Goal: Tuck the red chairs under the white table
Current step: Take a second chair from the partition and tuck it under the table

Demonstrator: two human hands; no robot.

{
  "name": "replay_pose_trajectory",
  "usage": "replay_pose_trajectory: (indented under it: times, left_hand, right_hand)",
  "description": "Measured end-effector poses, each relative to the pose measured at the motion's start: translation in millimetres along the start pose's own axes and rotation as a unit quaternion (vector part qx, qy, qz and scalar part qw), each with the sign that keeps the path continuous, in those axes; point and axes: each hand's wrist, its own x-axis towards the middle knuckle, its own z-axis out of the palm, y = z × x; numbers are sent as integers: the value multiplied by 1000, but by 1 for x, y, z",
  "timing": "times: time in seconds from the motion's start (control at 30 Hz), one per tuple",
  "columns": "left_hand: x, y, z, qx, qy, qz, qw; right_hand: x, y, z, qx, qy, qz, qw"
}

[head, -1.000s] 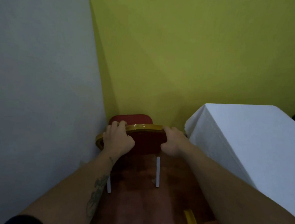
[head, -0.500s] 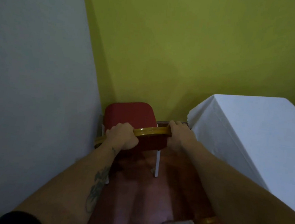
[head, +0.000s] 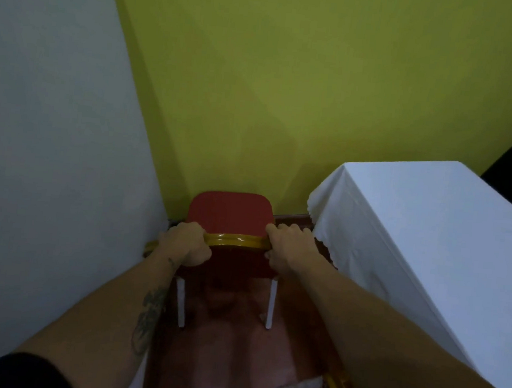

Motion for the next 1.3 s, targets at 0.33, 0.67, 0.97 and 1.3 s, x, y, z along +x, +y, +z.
replay_pose_trajectory:
  times: [0.33, 0.67, 0.97, 1.3]
  left_hand:
    - [-9, 1, 15, -49, 118, -76, 989]
    - [-33, 20, 38, -616, 187, -231, 730]
    - [-48, 67, 44, -673, 134, -189, 702]
    - [-42, 14, 22, -635, 110, -161, 748]
  right_hand:
    - [-35, -13, 16, 14, 29, 2, 999]
    - [-50, 11, 32, 152, -77, 57, 984]
    - [-60, 6, 27, 93, -85, 47, 991]
    - [-75, -46, 23, 74, -70, -25, 994]
